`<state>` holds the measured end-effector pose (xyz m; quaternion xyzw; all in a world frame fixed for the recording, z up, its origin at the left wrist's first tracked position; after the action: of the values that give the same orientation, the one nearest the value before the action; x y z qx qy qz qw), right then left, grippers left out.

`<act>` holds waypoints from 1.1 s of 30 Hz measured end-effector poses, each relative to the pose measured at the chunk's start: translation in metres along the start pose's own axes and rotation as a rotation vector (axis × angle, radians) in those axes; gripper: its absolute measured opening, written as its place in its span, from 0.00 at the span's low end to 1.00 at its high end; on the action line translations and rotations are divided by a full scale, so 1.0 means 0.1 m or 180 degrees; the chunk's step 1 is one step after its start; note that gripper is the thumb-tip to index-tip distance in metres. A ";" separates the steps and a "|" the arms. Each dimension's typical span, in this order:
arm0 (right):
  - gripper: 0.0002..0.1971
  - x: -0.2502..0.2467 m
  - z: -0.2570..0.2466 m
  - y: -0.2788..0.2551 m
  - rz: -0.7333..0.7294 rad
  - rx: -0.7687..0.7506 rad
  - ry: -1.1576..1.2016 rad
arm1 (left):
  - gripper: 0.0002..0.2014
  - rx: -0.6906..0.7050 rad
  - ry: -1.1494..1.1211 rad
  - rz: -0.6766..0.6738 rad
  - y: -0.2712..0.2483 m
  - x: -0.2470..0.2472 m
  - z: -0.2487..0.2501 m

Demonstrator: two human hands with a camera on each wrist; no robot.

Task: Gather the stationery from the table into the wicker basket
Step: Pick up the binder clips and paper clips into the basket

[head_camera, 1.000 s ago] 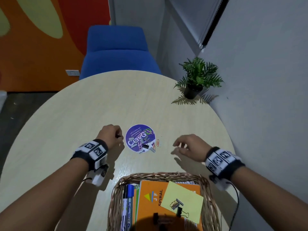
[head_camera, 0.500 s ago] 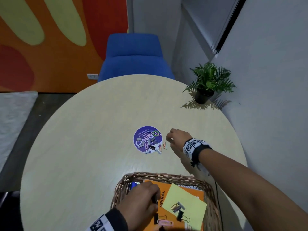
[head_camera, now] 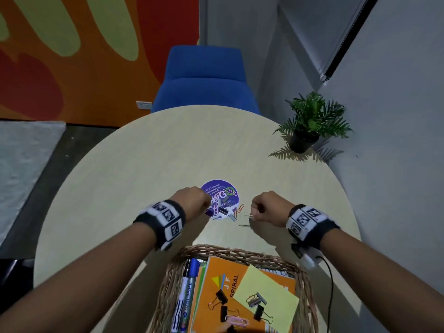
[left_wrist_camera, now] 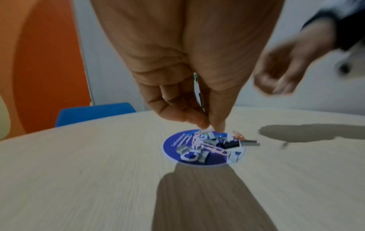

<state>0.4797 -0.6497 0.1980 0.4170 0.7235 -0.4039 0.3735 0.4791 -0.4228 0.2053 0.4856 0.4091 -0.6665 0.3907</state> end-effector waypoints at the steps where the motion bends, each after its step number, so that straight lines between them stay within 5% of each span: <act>1: 0.16 -0.10 -0.11 -0.14 -0.0059 -0.0129 0.0201 | 0.08 0.0069 0.0053 -0.0135 0.08 0.03 0.00; 8: 0.03 -0.10 -0.37 -0.89 -0.1096 -0.0303 0.0690 | 0.06 0.0119 -0.0231 -0.0351 0.26 0.41 0.16; 15: 0.06 -0.03 -0.17 -0.24 -0.0063 -0.0106 0.0582 | 0.05 0.0083 -0.0110 -0.0376 0.29 0.56 0.17; 20: 0.03 0.10 -0.20 0.21 0.0037 -0.0138 -0.0386 | 0.13 0.0303 -0.0032 -0.0227 0.22 0.37 0.17; 28: 0.09 0.39 -0.37 0.39 -0.0053 -0.0060 -0.0734 | 0.06 0.0827 -0.0713 0.0281 -0.33 -0.42 0.49; 33: 0.03 0.43 -0.35 0.44 -0.0118 0.0019 -0.0602 | 0.10 0.1127 -0.0622 -0.0024 -0.81 -0.26 0.77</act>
<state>0.4964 -0.5915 0.1622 0.3646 0.6914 -0.4504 0.4314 0.3846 -0.4619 0.2585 0.4782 0.2475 -0.7734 0.3346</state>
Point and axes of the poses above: each hand's wrist, its own y-axis towards the middle knuckle, its own x-axis out of the palm, z = x × y, the point moved 3 cm from there along y, towards the middle knuckle, and after that the axes turned 14 degrees about z, right-handed, at the moved point
